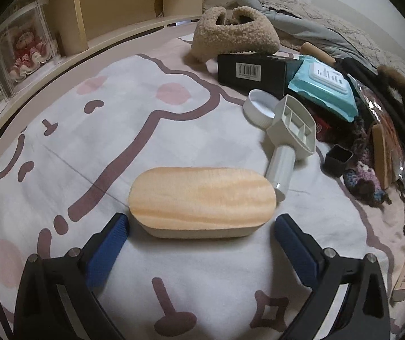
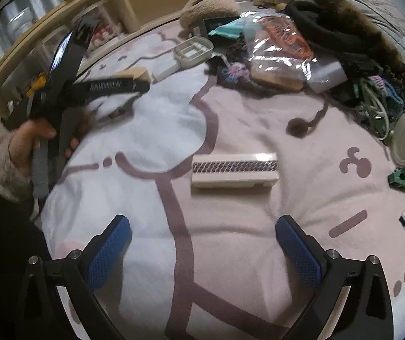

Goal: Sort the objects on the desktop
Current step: 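Grasp the oval wooden block with the left gripper while the right gripper holds the box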

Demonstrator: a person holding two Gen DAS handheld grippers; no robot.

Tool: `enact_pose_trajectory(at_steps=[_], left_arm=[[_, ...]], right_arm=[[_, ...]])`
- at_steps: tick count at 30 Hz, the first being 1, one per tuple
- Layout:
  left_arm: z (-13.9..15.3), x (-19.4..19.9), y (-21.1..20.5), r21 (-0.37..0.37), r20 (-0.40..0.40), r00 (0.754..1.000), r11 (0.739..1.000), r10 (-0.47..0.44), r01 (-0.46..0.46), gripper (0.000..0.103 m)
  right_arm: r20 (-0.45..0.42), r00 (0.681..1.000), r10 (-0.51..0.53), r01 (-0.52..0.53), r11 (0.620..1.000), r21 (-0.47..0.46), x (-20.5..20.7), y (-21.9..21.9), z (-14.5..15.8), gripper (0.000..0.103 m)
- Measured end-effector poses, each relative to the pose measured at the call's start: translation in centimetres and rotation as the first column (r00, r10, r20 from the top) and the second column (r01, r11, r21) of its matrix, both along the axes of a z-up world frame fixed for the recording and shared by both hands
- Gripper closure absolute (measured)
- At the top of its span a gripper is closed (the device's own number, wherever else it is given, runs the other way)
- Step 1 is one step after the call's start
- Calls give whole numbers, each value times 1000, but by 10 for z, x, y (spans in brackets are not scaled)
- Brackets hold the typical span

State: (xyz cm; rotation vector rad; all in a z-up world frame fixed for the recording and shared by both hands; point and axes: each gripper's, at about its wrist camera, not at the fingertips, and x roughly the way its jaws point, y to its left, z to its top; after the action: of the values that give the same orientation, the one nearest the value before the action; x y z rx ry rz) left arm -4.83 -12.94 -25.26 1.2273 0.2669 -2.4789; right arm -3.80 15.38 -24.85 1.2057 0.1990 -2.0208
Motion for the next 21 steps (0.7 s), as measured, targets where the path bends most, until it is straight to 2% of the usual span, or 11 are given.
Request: enact_pose_trajectory(at_steps=[5,6,8,10,13,14,16,21], left_arm=[[-1,2,-3,27,-28,1000,1000,-6,7,0],[-1,4,-4,34,-37,999,999,-7,8,0],[1,7,-6,55,-60,998,998,-7,10,1],[1,8,-6,62,-73,997,998,-6,10,1],[2,9,-4,44,-82,997,999,-1,4,5],[2,10,-4,35,-84,996,999,4,-1,9],[3,11,-2,17,-91,996,1000,6,-5,11],[4,12,-1,6,-100,995,1000,-2,3,15]], right_arm=[[-64,995,-70,70,997,-10,-16,1,16,2],[-71,995,-74,74,997,0,-17,2,16,6],[-88,993,-80,86,994,66,-20,-4,14,24],[-86,994,-69,78,991,105,-22,-10,11,30],[-80,996,-37,47,991,122,-19,-14,9,32],[-85,996,-29,40,991,131,-18,-15,8,37],[-85,996,-29,41,988,152,-18,-16,7,47],[-71,997,-36,46,989,143,-19,-14,5,47]])
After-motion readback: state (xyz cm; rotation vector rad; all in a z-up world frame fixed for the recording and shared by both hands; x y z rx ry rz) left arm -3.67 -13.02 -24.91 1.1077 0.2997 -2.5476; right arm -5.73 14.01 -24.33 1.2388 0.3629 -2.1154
